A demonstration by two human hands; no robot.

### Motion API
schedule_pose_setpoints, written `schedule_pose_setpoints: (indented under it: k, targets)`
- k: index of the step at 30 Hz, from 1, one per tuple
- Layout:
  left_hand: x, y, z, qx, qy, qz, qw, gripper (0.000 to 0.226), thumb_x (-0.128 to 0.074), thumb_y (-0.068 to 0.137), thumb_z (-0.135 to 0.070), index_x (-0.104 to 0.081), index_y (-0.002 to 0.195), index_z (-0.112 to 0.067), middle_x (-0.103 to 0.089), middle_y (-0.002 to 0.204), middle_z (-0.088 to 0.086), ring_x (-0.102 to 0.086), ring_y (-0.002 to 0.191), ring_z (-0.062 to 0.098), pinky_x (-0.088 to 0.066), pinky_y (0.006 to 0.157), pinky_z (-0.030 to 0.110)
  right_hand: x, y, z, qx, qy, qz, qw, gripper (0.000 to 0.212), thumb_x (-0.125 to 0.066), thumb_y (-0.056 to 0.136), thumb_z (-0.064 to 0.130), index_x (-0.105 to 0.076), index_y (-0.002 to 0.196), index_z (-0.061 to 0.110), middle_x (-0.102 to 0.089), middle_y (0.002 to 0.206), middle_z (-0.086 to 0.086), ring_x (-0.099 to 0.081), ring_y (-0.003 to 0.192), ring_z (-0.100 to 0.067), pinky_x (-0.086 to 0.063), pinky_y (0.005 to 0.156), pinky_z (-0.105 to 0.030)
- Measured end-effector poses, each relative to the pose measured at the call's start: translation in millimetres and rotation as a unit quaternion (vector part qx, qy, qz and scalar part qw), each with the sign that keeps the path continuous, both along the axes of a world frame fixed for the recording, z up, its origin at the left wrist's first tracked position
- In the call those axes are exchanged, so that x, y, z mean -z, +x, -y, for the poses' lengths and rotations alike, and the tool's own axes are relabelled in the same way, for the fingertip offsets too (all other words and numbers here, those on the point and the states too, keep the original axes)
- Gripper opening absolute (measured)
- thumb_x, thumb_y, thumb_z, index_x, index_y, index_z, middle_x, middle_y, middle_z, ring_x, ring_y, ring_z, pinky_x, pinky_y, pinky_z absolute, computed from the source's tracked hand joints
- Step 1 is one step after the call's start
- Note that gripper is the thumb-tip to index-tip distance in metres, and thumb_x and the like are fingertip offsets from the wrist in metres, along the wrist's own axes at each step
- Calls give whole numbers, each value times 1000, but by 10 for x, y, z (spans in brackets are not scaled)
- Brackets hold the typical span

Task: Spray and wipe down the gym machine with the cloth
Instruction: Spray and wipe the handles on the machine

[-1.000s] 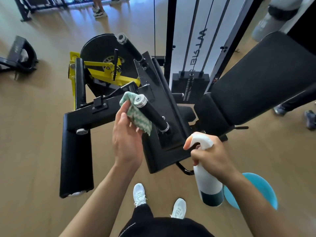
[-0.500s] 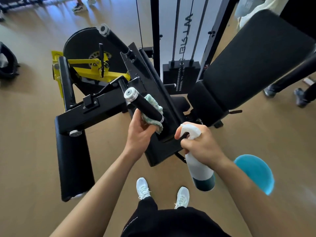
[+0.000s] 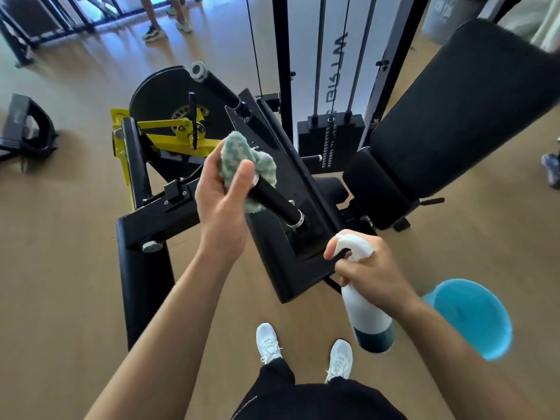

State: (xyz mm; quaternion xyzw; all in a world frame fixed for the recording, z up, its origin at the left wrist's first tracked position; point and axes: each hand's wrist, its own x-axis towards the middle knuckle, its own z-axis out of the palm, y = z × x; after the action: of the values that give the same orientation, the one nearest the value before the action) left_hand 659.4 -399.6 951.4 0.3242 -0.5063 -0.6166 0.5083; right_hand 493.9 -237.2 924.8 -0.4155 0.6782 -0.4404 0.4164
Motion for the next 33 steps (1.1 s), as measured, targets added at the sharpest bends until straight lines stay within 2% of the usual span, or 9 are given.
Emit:
schedule_pose_setpoints:
  k: [1, 3, 6, 8, 14, 20, 25, 29, 33]
  targets:
    - [-30, 7, 36, 44, 22, -33, 998, 47, -57, 100, -43, -58, 125, -4, -65, 104, 18, -65, 97, 26, -56, 87, 48, -1, 12, 10, -3, 0, -2, 1000, 30, -56, 77, -19, -68, 78, 9, -60, 61, 10, -58, 52, -12, -48, 54, -20]
    - [-26, -22, 78, 101, 125, -95, 982, 60, -39, 98, -64, -64, 108, -10, -66, 95, 10, -63, 90, 23, -51, 89, 41, 2, 42, 32, -5, 4, 0, 1000, 30, -56, 77, -18, -68, 78, 9, -60, 60, 10, -59, 51, -13, -48, 55, -20]
    - [80, -119, 135, 118, 230, -119, 959, 78, -26, 94, -76, -64, 101, -9, -65, 96, 10, -62, 89, 26, -48, 91, 41, -14, 96, 62, -2, 0, 10, 1000, 30, -56, 75, -19, -68, 77, 8, -63, 69, 0, -58, 51, -15, -49, 54, -22]
    - [180, -194, 136, 134, 249, -114, 952, 80, -25, 93, -78, -62, 97, -7, -64, 94, 14, -62, 86, 30, -50, 85, 41, -28, 126, 70, -3, -3, 14, 1000, 29, -55, 74, -20, -68, 77, 7, -64, 72, -6, -57, 53, -14, -48, 53, -20]
    - [417, -307, -55, 195, 288, -104, 932, 74, -34, 84, -73, -67, 90, -7, -68, 91, 15, -65, 87, 34, -54, 85, 41, 15, 144, 60, 4, 8, 14, 1000, 30, -54, 75, -20, -68, 77, 6, -56, 60, 10, -52, 55, -11, -47, 53, -19]
    - [161, -126, 82, 175, 228, -145, 947, 83, -24, 89, -78, -68, 92, -7, -62, 97, 15, -60, 87, 31, -43, 92, 45, 22, 97, 44, 7, 7, -9, 1000, 27, -56, 77, -18, -69, 78, 6, -60, 64, 5, -59, 52, -15, -50, 53, -26]
    - [5, -25, 130, 116, 126, -191, 967, 70, -21, 100, -67, -64, 97, -12, -53, 99, 9, -53, 91, 26, -41, 88, 41, 54, 86, 36, 5, 11, -12, 1000, 29, -59, 81, -14, -68, 80, 14, -63, 73, 4, -62, 54, -17, -51, 58, -26]
    - [379, -218, -214, 21, 136, -133, 982, 51, -22, 112, -46, -59, 132, -17, -63, 131, 8, -58, 125, 21, -42, 114, 43, 92, 121, 43, 22, 2, -1, 1000, 29, -60, 84, -15, -69, 81, 13, -66, 83, 0, -60, 56, -15, -51, 56, -23]
    - [754, -256, -630, 20, 193, -90, 977, 32, -39, 112, -23, -64, 131, -16, -67, 131, 14, -60, 127, 26, -47, 111, 38, 127, 132, 15, 17, 10, 6, 1000, 28, -59, 82, -16, -68, 81, 10, -63, 76, 0, -59, 54, -17, -50, 55, -26]
